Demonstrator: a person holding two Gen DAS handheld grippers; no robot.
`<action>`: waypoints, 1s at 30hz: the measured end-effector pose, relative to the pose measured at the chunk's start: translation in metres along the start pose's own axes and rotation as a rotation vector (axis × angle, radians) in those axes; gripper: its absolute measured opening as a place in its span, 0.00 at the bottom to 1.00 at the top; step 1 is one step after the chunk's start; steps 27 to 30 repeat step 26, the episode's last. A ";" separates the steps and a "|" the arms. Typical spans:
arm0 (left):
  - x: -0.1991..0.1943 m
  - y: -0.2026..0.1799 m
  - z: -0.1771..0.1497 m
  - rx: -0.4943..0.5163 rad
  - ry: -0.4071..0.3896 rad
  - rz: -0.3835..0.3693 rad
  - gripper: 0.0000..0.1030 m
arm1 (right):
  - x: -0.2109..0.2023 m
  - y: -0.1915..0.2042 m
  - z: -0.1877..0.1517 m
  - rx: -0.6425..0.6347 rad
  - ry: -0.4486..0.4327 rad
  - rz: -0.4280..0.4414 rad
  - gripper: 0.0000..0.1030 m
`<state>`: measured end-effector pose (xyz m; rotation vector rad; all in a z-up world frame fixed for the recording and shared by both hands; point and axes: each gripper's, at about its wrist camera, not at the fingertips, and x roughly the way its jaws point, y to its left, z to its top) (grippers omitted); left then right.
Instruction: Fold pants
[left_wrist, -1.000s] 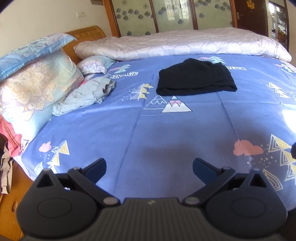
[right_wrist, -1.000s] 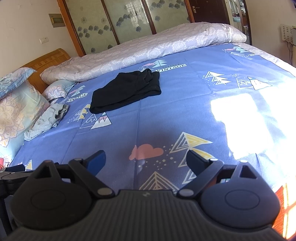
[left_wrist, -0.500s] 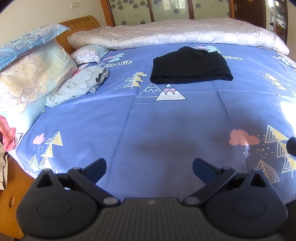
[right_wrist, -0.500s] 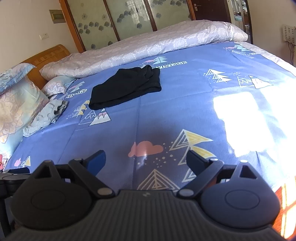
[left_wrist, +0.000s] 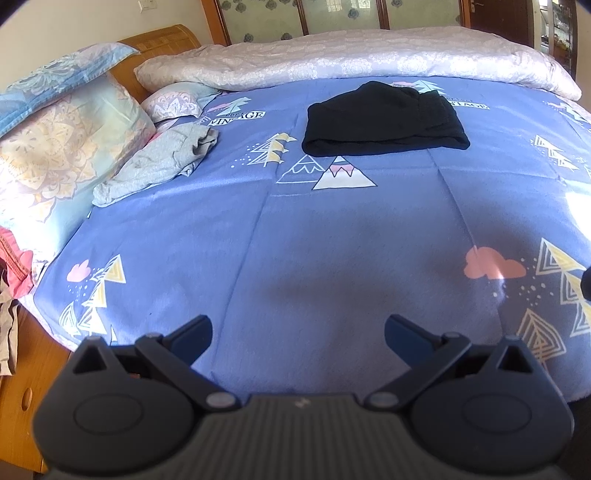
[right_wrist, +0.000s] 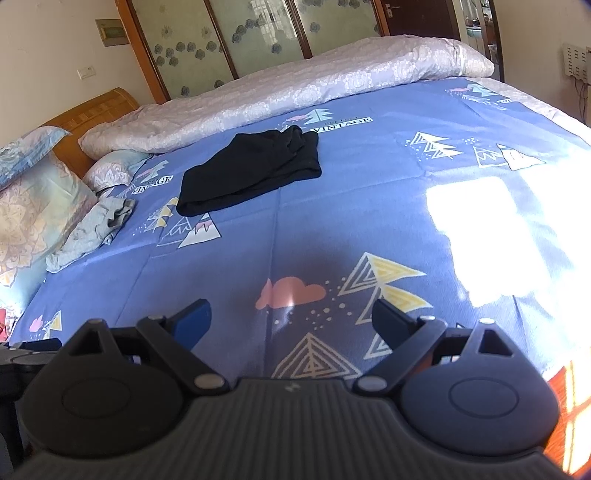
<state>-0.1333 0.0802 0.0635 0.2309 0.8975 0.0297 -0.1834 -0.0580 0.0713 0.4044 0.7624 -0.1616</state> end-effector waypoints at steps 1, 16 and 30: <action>0.000 0.000 0.000 -0.001 0.001 0.002 1.00 | 0.000 0.000 0.000 0.000 0.001 0.000 0.93; 0.003 0.000 -0.001 -0.005 0.011 0.010 1.00 | 0.003 -0.001 -0.002 0.008 0.015 0.003 0.93; 0.006 -0.002 -0.003 0.012 0.024 -0.013 1.00 | 0.004 -0.003 -0.002 0.016 0.013 0.007 0.93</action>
